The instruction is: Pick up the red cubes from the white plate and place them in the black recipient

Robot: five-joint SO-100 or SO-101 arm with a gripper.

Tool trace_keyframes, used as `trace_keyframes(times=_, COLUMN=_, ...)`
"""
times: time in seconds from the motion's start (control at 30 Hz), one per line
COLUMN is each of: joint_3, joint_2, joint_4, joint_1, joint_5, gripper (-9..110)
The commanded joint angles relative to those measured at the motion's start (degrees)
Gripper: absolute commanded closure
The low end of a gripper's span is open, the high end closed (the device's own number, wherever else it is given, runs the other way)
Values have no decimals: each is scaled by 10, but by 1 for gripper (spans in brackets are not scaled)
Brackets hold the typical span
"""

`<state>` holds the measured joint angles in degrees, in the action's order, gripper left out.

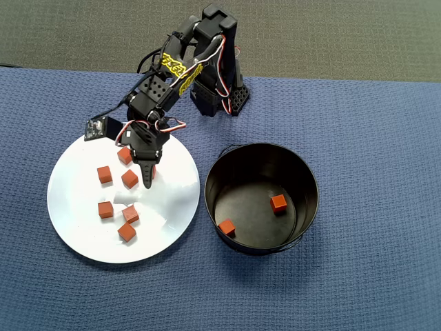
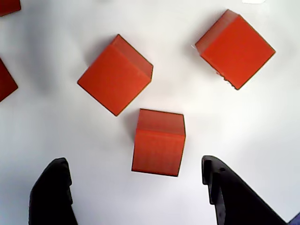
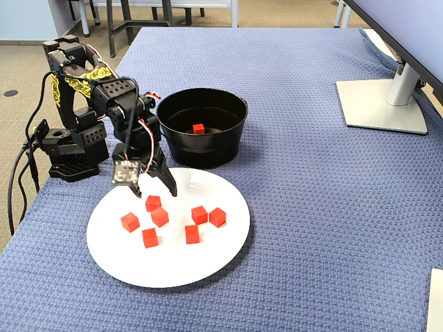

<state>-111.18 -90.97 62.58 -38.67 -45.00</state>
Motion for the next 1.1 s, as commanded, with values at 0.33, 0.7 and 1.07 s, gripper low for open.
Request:
trace_keyframes(times=0.33, joint_3=24, joint_2=47, joint_4=-43, joint_1=-19, joint_5=-41, gripper=78)
trace_keyframes(times=0.7, joint_3=29, joint_2=40, joint_4=-47, joint_1=-16, joint_5=-26, gripper=102)
trace_keyframes(times=1.07, joint_3=138, joint_2=-110, joint_4=88, joint_1=75, joint_5=91, gripper=102)
